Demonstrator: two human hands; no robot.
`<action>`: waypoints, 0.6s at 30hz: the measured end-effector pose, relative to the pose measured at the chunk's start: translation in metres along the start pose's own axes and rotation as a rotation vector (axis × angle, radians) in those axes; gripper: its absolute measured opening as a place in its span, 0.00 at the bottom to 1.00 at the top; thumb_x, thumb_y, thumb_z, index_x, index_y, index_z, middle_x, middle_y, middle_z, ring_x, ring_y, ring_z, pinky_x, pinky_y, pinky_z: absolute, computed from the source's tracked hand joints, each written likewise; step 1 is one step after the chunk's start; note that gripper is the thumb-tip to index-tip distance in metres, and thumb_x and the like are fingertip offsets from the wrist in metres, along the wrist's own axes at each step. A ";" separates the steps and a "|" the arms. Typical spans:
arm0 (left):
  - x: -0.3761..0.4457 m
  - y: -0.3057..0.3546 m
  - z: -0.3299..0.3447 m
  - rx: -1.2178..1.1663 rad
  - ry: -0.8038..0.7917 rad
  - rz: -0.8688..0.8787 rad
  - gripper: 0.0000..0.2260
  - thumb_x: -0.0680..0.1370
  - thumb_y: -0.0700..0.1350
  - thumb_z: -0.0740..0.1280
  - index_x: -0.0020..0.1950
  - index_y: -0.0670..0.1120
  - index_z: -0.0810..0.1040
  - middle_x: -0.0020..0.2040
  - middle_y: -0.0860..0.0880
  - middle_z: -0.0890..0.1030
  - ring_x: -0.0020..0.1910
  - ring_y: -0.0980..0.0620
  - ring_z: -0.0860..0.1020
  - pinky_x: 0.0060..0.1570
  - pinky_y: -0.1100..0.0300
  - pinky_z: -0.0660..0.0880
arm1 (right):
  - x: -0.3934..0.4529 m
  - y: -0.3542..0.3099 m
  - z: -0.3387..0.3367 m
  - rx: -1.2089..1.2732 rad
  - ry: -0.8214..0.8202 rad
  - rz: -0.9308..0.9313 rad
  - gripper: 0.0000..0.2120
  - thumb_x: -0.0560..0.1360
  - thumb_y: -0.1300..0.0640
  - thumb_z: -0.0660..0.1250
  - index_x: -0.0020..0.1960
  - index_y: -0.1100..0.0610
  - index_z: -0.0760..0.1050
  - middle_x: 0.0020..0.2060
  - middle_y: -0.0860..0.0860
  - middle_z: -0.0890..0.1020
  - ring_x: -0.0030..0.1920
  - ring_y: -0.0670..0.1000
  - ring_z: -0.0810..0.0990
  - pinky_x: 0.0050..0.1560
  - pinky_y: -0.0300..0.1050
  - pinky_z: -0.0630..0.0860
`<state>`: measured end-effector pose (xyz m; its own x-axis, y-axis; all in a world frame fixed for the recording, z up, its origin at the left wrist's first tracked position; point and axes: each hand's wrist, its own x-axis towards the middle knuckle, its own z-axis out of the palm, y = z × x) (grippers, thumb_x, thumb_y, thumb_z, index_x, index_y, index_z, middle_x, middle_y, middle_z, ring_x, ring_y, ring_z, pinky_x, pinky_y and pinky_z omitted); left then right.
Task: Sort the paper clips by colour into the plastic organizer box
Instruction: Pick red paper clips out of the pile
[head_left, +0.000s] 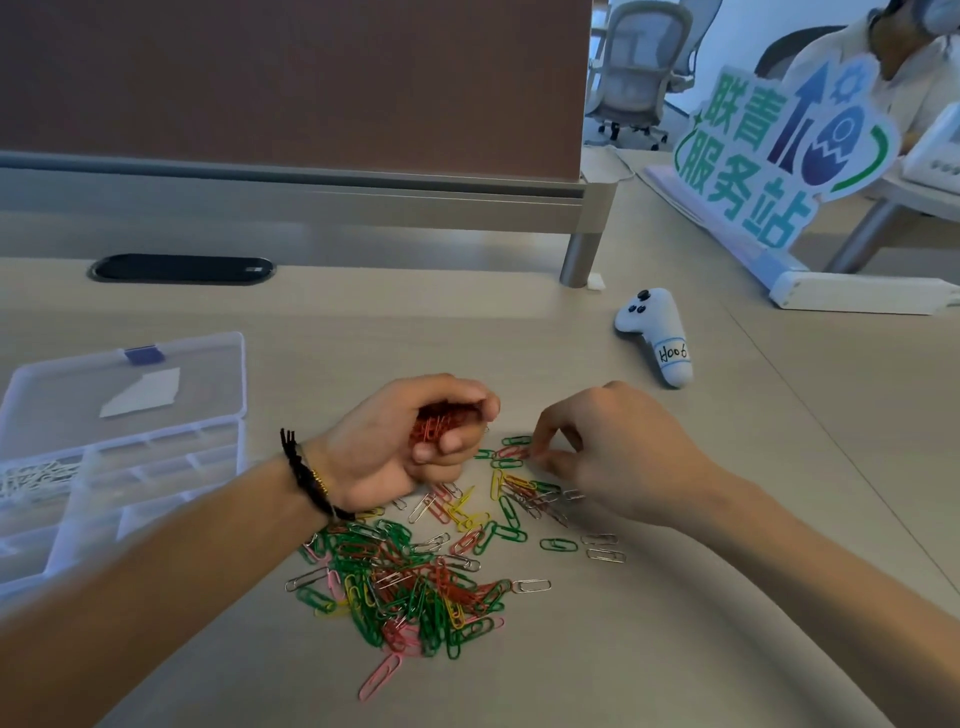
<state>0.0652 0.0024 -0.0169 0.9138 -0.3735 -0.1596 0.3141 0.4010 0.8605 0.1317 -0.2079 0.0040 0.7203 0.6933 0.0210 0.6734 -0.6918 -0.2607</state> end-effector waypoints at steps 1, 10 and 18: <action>0.001 0.000 0.000 -0.017 -0.004 -0.006 0.10 0.80 0.44 0.58 0.42 0.43 0.74 0.29 0.49 0.67 0.25 0.55 0.54 0.25 0.60 0.50 | -0.001 -0.003 0.000 0.004 -0.009 -0.020 0.03 0.73 0.48 0.70 0.45 0.45 0.82 0.30 0.46 0.74 0.34 0.45 0.69 0.35 0.46 0.69; 0.000 -0.009 0.017 0.888 0.276 0.082 0.10 0.79 0.51 0.68 0.40 0.47 0.80 0.25 0.50 0.65 0.24 0.51 0.60 0.25 0.62 0.59 | 0.007 0.003 0.006 -0.159 0.025 0.008 0.04 0.73 0.48 0.68 0.46 0.46 0.80 0.39 0.48 0.79 0.47 0.54 0.78 0.38 0.45 0.69; 0.006 -0.017 0.031 1.761 0.221 0.201 0.05 0.79 0.56 0.65 0.53 0.59 0.79 0.32 0.58 0.75 0.41 0.56 0.78 0.39 0.57 0.69 | -0.009 -0.002 0.001 -0.016 -0.018 -0.036 0.05 0.71 0.47 0.69 0.45 0.46 0.82 0.29 0.47 0.73 0.35 0.50 0.72 0.37 0.47 0.73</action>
<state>0.0576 -0.0327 -0.0178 0.9602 -0.2689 0.0749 -0.2789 -0.9123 0.2999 0.1235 -0.2123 0.0037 0.6925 0.7213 0.0126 0.7017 -0.6693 -0.2443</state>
